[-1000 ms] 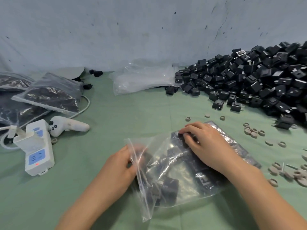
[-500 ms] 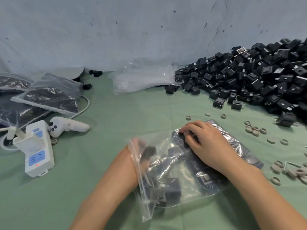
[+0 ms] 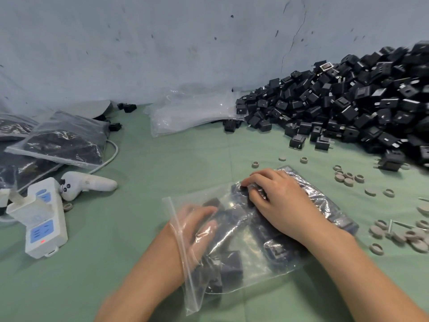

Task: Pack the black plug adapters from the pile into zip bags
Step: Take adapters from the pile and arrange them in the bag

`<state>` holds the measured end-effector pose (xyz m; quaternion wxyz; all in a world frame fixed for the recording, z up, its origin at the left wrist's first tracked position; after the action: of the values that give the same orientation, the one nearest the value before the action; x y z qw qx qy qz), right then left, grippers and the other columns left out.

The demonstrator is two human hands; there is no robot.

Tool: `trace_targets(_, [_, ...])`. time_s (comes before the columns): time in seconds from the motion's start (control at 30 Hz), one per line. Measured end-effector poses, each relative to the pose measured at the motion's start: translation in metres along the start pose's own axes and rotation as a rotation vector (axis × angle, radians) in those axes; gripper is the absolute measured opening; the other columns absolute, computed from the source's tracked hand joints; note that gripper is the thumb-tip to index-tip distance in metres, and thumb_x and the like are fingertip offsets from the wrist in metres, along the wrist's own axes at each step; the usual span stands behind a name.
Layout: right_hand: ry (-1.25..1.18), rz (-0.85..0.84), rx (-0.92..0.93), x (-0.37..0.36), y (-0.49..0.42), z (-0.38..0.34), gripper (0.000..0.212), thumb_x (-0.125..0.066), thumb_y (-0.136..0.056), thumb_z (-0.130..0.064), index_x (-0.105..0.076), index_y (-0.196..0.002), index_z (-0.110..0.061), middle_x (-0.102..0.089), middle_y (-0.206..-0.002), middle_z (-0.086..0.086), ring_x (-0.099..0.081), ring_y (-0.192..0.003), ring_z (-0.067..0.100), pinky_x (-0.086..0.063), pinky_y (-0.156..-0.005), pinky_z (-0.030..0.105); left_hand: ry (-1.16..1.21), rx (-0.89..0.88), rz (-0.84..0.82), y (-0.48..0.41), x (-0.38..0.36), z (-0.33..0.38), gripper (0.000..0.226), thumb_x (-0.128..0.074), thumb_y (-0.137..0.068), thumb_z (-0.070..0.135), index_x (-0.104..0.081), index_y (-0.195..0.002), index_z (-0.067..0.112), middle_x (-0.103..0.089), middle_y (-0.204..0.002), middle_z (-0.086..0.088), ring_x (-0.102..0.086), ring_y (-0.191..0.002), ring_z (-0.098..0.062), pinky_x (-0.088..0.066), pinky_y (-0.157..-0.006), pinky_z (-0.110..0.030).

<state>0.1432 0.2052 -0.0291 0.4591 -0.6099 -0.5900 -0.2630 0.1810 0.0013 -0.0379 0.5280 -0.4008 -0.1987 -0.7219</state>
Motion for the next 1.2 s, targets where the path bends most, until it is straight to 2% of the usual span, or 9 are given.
trace_targets(0.2, [0.008,0.004,0.003,0.0,0.0,0.0,0.029,-0.041,-0.102,-0.037,-0.062,-0.123,-0.035,-0.056,-0.127,-0.016,-0.044,-0.122,0.011,-0.03,-0.111,0.032,-0.075,-0.076,0.014,-0.013,-0.003,0.015,0.058,-0.033,-0.089,0.066,-0.054,-0.137,0.041,-0.046,-0.142,0.027,-0.054,-0.12,0.003,-0.039,-0.109,-0.024])
trace_targets(0.4, [0.007,0.004,0.008,-0.001,0.0,0.0,0.03,-0.04,-0.102,-0.038,-0.062,-0.122,-0.036,-0.055,-0.127,-0.017,-0.044,-0.121,0.01,-0.031,-0.11,0.032,-0.043,-0.007,0.032,-0.025,-0.003,0.013,0.018,-0.054,-0.099,0.036,-0.066,-0.111,0.041,-0.06,-0.111,0.011,-0.063,-0.093,-0.013,-0.048,-0.088,-0.025])
trace_targets(0.6, [0.004,0.005,0.01,-0.001,0.0,0.001,0.03,-0.04,-0.102,-0.039,-0.062,-0.122,-0.037,-0.055,-0.127,-0.017,-0.044,-0.121,0.009,-0.032,-0.11,0.032,-0.116,-0.188,0.07,-0.009,-0.003,0.038,0.027,-0.05,-0.098,0.032,-0.065,-0.121,0.032,-0.056,-0.098,0.012,-0.058,-0.077,-0.007,-0.039,-0.076,-0.004])
trace_targets(0.73, [0.003,0.001,0.008,-0.001,0.0,0.001,0.031,-0.039,-0.102,-0.039,-0.062,-0.123,-0.037,-0.054,-0.127,-0.018,-0.043,-0.122,0.008,-0.031,-0.111,0.031,-0.083,-0.16,0.162,-0.016,0.009,0.061,0.028,-0.057,-0.093,0.01,-0.047,-0.082,0.034,-0.041,-0.078,0.02,-0.052,-0.084,0.001,-0.033,-0.077,0.007])
trace_targets(0.83, [0.002,0.004,0.009,0.0,0.0,0.001,0.03,-0.04,-0.102,-0.038,-0.062,-0.122,-0.036,-0.054,-0.127,-0.017,-0.043,-0.122,0.009,-0.032,-0.111,0.032,-0.019,-0.063,0.026,-0.016,-0.005,0.053,0.022,-0.055,-0.099,0.014,-0.049,-0.095,0.035,-0.055,-0.084,0.026,-0.058,-0.093,-0.001,-0.038,-0.079,0.0])
trace_targets(0.9, [0.003,0.01,0.008,0.0,0.0,0.001,0.03,-0.04,-0.102,-0.038,-0.063,-0.122,-0.036,-0.055,-0.127,-0.017,-0.044,-0.122,0.009,-0.032,-0.11,0.032,0.017,-0.042,-0.074,-0.014,-0.017,0.04,0.02,-0.053,-0.098,0.035,-0.05,-0.116,0.042,-0.054,-0.111,0.035,-0.051,-0.112,0.01,-0.036,-0.09,0.0])
trace_targets(1.0, [0.005,0.011,0.008,0.0,0.0,0.0,0.03,-0.04,-0.102,-0.038,-0.063,-0.122,-0.036,-0.055,-0.126,-0.018,-0.044,-0.121,0.01,-0.033,-0.11,0.032,-0.026,0.031,-0.074,-0.019,-0.021,0.036,0.043,-0.051,-0.098,0.043,-0.043,-0.139,0.034,-0.046,-0.137,0.017,-0.04,-0.12,0.008,-0.024,-0.096,0.003])
trace_targets(1.1, [0.008,0.011,0.007,0.0,0.001,0.0,0.03,-0.041,-0.102,-0.038,-0.062,-0.122,-0.036,-0.055,-0.126,-0.017,-0.044,-0.122,0.01,-0.033,-0.11,0.033,-0.025,0.09,-0.078,-0.024,-0.028,0.033,0.042,-0.054,-0.099,0.035,-0.044,-0.135,0.018,-0.049,-0.133,0.006,-0.046,-0.118,-0.003,-0.023,-0.079,0.009])
trace_targets(1.2, [0.006,0.009,0.005,0.0,0.0,0.001,0.03,-0.041,-0.102,-0.038,-0.062,-0.123,-0.036,-0.055,-0.127,-0.018,-0.043,-0.122,0.009,-0.032,-0.11,0.032,0.043,0.162,-0.047,-0.027,-0.027,0.034,0.015,-0.059,-0.096,0.038,-0.051,-0.106,0.03,-0.056,-0.105,0.013,-0.057,-0.097,0.005,-0.037,-0.081,-0.001])
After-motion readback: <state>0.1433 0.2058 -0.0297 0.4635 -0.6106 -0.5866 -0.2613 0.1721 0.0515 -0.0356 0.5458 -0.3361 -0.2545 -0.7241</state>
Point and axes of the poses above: each hand's wrist, its own y-axis away from the middle knuckle, its own x-axis out of the back of the hand, z = x × y, the point moved 8 cm from there along -y, towards the middle knuckle
